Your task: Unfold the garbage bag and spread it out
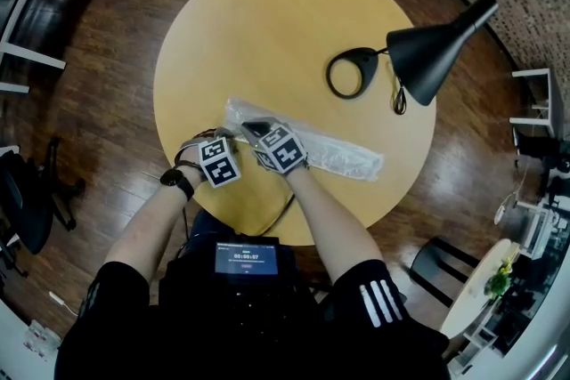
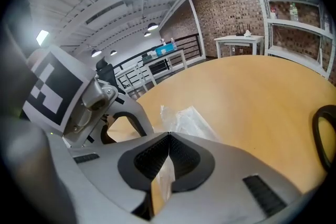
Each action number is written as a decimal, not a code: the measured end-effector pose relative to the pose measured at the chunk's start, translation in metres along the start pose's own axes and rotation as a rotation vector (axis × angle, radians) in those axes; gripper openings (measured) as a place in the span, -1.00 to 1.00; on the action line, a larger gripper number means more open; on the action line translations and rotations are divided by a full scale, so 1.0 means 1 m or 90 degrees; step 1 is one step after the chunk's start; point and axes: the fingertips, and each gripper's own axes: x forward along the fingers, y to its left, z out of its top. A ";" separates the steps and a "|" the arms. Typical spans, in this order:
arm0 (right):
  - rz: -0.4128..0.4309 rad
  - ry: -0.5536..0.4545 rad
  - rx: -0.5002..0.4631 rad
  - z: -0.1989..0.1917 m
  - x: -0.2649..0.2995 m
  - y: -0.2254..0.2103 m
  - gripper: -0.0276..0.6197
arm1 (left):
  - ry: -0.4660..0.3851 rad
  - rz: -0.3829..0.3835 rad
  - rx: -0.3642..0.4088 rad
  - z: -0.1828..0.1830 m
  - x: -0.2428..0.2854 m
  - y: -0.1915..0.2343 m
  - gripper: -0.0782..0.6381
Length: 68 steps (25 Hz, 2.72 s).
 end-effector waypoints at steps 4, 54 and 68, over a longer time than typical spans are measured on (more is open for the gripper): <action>-0.011 -0.030 0.019 0.017 -0.015 -0.012 -0.89 | 0.008 -0.012 -0.006 0.000 -0.002 0.002 -0.34; -0.054 -0.067 -0.074 0.075 -0.038 -0.062 -0.44 | -0.070 0.073 0.001 -0.011 -0.094 -0.009 -0.28; -0.037 0.119 -0.056 -0.043 -0.066 -0.051 -0.43 | -0.037 0.033 0.162 0.065 0.000 -0.060 -0.28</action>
